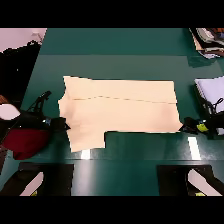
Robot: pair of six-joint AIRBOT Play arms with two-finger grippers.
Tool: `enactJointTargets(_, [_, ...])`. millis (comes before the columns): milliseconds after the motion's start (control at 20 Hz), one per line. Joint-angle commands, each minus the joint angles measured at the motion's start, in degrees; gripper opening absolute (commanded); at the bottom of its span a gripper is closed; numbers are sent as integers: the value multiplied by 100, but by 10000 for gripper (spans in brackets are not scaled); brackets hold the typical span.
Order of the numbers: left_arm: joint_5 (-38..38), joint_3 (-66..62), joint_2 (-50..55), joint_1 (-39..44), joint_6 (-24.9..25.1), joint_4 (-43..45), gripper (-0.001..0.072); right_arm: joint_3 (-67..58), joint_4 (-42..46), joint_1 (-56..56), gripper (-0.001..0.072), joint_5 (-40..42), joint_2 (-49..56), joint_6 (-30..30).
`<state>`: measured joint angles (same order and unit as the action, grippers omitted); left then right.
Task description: Fold the shirts.
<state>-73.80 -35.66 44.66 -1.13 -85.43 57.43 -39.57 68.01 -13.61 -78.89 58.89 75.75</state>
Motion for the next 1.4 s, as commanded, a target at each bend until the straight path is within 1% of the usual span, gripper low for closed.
enactJointTargets(0, [-1163,-94,-855,-4,-474,153,23,-280,422,22,15,-809,-782,7])
enactJointTargets(100, [-1504,-472,-1045,-4,-601,133,24,-579,411,24,14,-1198,-1224,74])
enactJointTargets(150, [-1473,-702,-1021,-4,-610,133,24,-737,398,31,14,-1213,-1377,173])
enactJointTargets(200, [-1237,-901,-988,-4,-595,149,24,-916,398,28,14,-1128,-1478,227])
enactJointTargets(300, [-424,-1196,-796,-4,-422,151,24,-1261,343,28,14,-925,-1384,225])
enactJointTargets(450, [352,-1532,24,-4,-96,173,25,-1768,79,223,14,-734,-549,221])
enactJointTargets(650, [1167,-1967,1545,-4,376,175,26,-2522,87,916,15,114,942,225])
enactJointTargets(750, [1561,-2258,2249,-4,400,170,26,-3023,-15,1141,15,223,1694,229])
enactJointTargets(900, [1996,-2627,3001,-7,398,175,28,-3738,-546,1220,17,243,2616,278])
enactJointTargets(950, [2076,-2706,3132,-4,396,173,87,-3945,-645,1217,66,243,2826,278])
enactJointTargets(1000, [2142,-2758,3198,-4,396,173,377,-4151,-706,1191,267,236,3021,278])
enactJointTargets(1050, [2164,-2796,3204,-4,389,168,554,-4345,-699,1141,413,166,3182,275])
enactJointTargets(1150, [1827,-2962,3202,-4,385,173,542,-4590,-691,1016,418,-197,3375,122])
enactJointTargets(1250, [1213,-3147,3198,-4,387,149,541,-4542,-697,750,418,-476,3399,-96])
enactJointTargets(1300, [973,-3191,3198,-4,389,87,540,-4450,-702,588,440,-540,3401,-190])
enactJointTargets(1350, [898,-3195,3198,15,382,63,539,-4304,-704,398,513,-538,3401,-334])
